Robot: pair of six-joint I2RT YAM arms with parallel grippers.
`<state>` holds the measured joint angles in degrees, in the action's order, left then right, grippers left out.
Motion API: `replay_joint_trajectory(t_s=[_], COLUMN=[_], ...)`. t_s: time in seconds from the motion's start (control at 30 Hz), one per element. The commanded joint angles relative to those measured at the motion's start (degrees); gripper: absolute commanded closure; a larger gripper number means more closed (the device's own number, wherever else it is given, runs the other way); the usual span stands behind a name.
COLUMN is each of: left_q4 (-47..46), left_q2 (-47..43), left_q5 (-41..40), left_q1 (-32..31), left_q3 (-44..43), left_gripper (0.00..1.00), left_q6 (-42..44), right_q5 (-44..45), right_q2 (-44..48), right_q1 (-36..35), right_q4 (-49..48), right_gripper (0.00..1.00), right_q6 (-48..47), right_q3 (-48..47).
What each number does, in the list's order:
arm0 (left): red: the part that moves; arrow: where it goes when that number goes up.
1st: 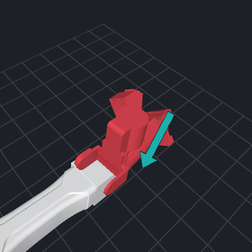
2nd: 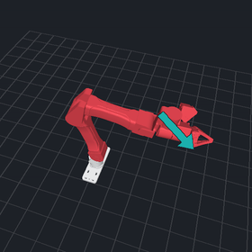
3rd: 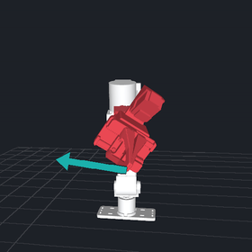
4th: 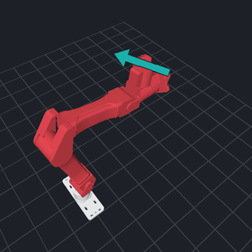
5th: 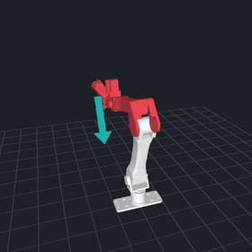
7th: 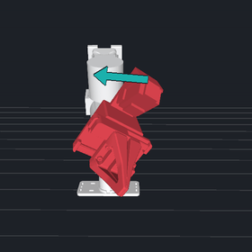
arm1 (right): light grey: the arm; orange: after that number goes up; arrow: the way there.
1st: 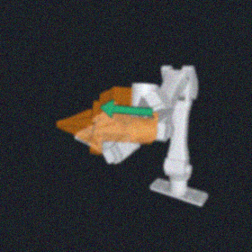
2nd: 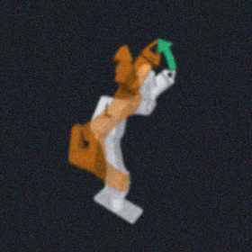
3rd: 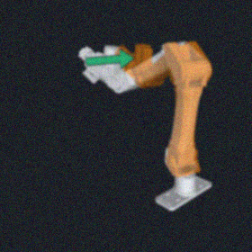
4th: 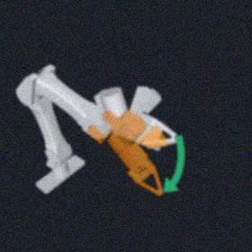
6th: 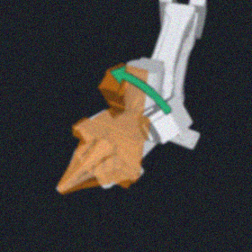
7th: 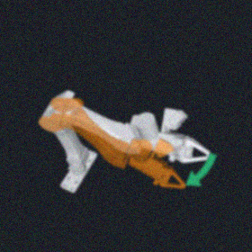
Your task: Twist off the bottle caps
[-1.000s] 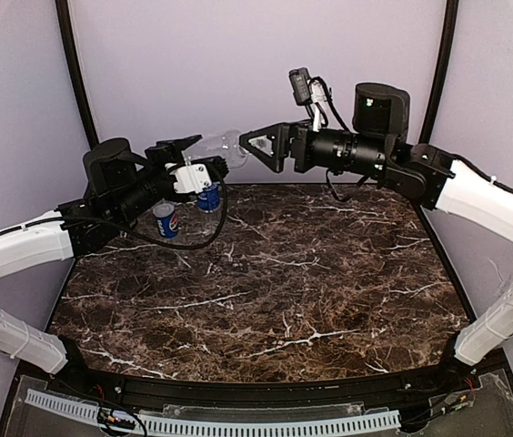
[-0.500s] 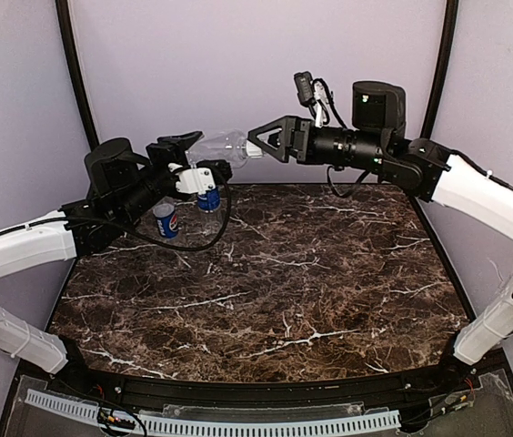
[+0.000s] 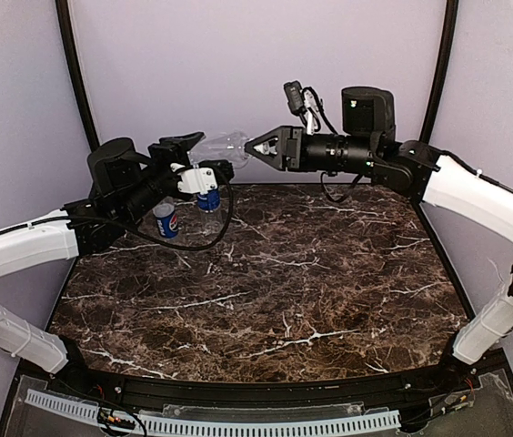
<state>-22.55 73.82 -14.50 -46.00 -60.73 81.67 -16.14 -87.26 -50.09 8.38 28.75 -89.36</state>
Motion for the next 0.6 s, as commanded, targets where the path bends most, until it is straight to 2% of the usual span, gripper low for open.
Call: replay_joint_trajectory(t_s=[0.0,0.1,0.17,0.23,0.33,0.43,0.57], left_q4=[-0.8,-0.6,-0.6,1.5,10.9,20.1,34.9], left_q2=[-0.5,-0.6,-1.3,-2.3,-3.6,-4.7,-5.5], left_q5=[-0.7,-0.3,0.9,3.6,7.4,12.1,20.9], left_q1=[-0.3,-0.3,-0.3,-0.4,-0.5,-0.6,-0.6], left_q3=[-1.3,-0.9,-0.1,0.8,0.7,-1.1,-3.1], left_gripper=[0.49,0.49,0.49,0.51,0.56,0.58,0.62], left_q6=[-0.9,-1.0,-0.8,-1.1,-3.9,-8.9,-13.9], right_q5=[-0.6,0.1,0.5,0.5,-3.2,-7.4,-8.6], right_q2=[-0.8,-0.6,-0.3,-0.1,-0.1,0.0,0.5], right_q1=[0.3,0.3,0.5,0.5,0.5,-0.3,-2.9], right_q4=[0.1,0.0,-0.2,-0.5,-0.8,1.7,6.1], right_gripper=[0.62,0.78,0.99,1.0,1.0,1.0,1.0], right_q6=[-0.3,-0.6,-1.5,-3.4,-11.0,-23.1,-41.6], right_q3=[-1.7,-1.2,-0.8,-0.3,0.3,0.8,1.6])
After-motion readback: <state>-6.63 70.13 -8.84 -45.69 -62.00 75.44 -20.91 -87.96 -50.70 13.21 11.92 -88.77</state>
